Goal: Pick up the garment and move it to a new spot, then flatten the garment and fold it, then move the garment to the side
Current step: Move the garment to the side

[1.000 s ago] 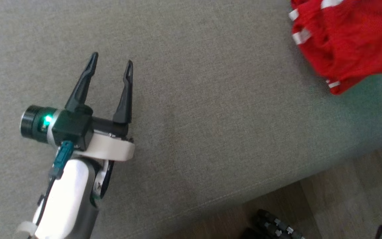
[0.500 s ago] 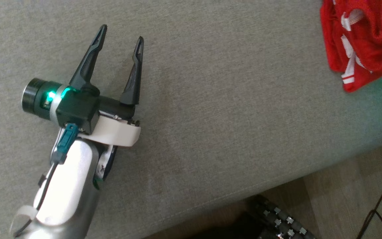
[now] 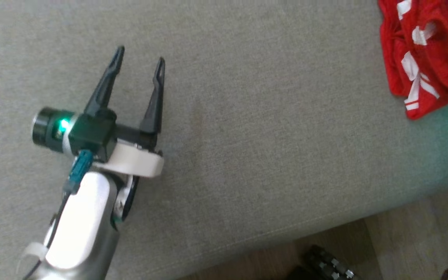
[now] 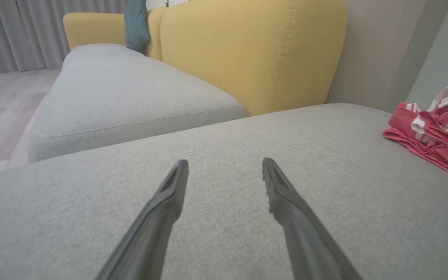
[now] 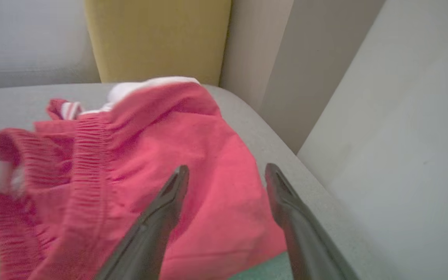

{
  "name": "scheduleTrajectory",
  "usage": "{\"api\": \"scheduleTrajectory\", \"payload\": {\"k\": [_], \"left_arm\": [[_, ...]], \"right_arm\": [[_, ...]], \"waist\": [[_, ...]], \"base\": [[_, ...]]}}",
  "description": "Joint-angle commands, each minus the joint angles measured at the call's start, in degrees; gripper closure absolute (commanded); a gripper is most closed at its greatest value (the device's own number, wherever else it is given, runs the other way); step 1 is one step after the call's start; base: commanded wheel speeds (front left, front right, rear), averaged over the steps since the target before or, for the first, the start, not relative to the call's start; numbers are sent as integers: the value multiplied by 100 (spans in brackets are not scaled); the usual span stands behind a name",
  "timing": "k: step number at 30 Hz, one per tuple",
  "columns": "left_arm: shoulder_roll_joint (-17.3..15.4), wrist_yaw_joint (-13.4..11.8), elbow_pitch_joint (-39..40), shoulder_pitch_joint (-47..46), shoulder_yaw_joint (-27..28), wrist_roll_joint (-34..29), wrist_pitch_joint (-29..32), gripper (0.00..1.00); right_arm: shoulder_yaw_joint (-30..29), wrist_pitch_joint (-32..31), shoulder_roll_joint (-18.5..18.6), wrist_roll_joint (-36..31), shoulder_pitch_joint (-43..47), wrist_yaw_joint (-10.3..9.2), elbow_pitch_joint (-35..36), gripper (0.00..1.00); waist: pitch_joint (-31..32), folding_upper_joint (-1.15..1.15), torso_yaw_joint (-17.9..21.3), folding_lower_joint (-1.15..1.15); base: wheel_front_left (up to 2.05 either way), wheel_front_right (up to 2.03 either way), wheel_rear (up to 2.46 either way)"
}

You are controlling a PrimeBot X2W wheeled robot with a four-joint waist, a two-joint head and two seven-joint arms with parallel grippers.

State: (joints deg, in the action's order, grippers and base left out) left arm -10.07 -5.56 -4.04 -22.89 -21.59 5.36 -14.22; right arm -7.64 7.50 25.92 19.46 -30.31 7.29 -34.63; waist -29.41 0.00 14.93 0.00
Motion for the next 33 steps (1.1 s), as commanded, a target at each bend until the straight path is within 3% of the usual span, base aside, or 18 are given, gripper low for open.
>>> {"api": "scheduleTrajectory", "payload": {"k": [1,3,11,15,23,33], "left_arm": [[-11,-83,130,187,221,99,-56,0],[4,-122,122,269,260,139,-60,0],[100,-378,97,903,580,435,-75,0],[114,-468,124,1160,735,532,-76,0],[102,-540,34,1582,931,675,-77,0],[-10,-492,-167,2037,948,813,-42,0]], "right_arm": [[-28,143,-81,-182,483,20,598,0],[-58,156,-209,-277,678,20,867,0],[33,-254,-1445,-819,2008,20,3012,0],[299,-496,-1790,-941,2352,20,3670,0],[614,-780,-2016,-1026,2776,20,4209,0],[654,-1085,-2106,-1100,3349,20,4463,0]], "waist": [[380,0,-146,0],[471,0,-176,0],[1213,0,-594,0],[1497,0,-877,0],[2009,0,-1344,0],[2586,0,-1377,0]], "base": [[0,0,0],[0,0,0],[0,0,0],[0,0,0],[0,0,0],[0,0,0]]}}
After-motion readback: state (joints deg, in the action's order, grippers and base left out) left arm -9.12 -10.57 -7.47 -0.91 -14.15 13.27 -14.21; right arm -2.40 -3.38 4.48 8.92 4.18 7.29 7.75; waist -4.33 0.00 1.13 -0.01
